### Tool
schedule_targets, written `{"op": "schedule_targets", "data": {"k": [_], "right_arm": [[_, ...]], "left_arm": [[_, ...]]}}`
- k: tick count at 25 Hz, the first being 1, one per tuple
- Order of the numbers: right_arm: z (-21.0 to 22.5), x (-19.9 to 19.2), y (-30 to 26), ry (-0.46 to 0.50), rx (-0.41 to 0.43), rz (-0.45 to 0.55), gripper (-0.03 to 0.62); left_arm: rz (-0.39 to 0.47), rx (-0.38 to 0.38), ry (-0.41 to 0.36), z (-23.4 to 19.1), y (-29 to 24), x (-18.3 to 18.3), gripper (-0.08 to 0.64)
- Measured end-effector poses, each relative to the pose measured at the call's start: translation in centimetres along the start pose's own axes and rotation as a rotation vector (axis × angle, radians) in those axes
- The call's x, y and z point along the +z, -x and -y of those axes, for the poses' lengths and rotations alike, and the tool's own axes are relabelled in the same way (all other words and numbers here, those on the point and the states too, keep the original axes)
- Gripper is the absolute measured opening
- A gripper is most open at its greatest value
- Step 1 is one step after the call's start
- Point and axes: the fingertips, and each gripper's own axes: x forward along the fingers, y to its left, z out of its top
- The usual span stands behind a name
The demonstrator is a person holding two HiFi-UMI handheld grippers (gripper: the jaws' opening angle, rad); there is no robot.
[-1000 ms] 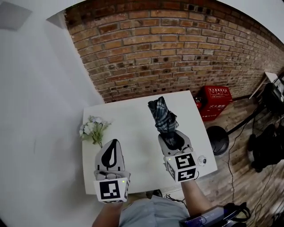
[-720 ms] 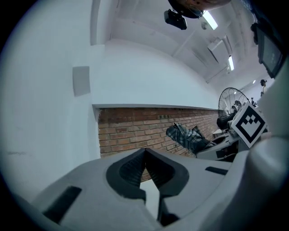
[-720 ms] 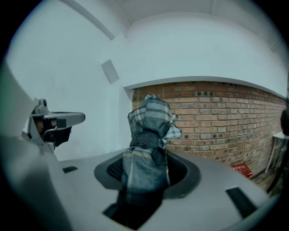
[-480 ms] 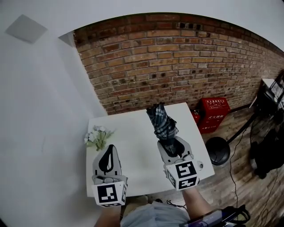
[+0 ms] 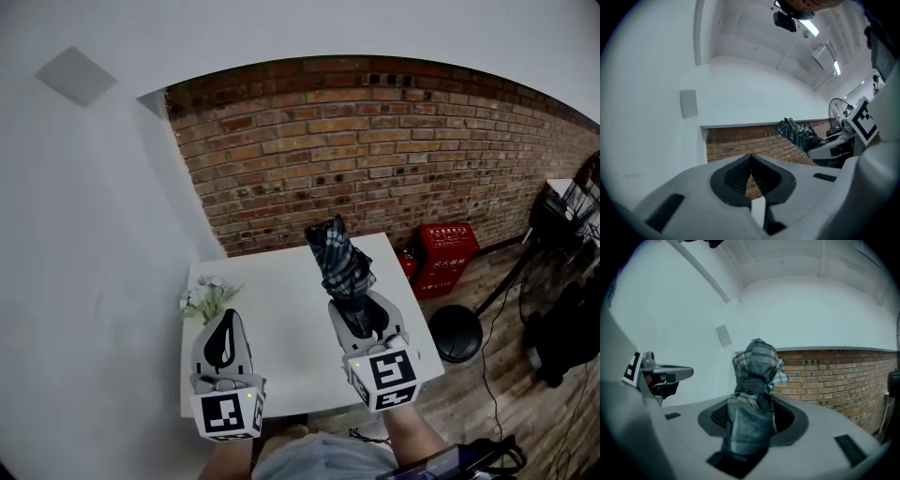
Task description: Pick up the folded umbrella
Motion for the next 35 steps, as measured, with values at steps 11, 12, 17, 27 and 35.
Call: {"op": "schedule_targets", "data": {"k": [11, 12, 17, 27, 35], "right_arm": [[-0.3, 3.7, 1.5, 0.039, 0.0, 0.103, 0.189], [-0.3, 3.7, 1.5, 0.041, 0.0, 0.107, 0.189], [-0.2, 3.6, 1.5, 0.041, -0.001, 0.116, 0.19], [-0.5, 3.7, 1.1, 0.049, 0.005, 0.129, 0.189], [-0.4, 3.4, 0.7, 0.038, 0.006, 0.116, 0.189]], "left_arm": [[0.039, 0.011, -0.013, 0.0, 0.6, 2.0, 0.006], [0.041, 0.012, -0.014, 0.0, 0.6, 2.0, 0.006], [0.044, 0.016, -0.013, 0.1, 0.6, 1.9, 0.006], [0.044, 0.036, -0.018, -0.7, 0.6, 1.9, 0.006], [0.034, 0.027, -0.019, -0.6, 0.3, 1.4, 0.006]]}}
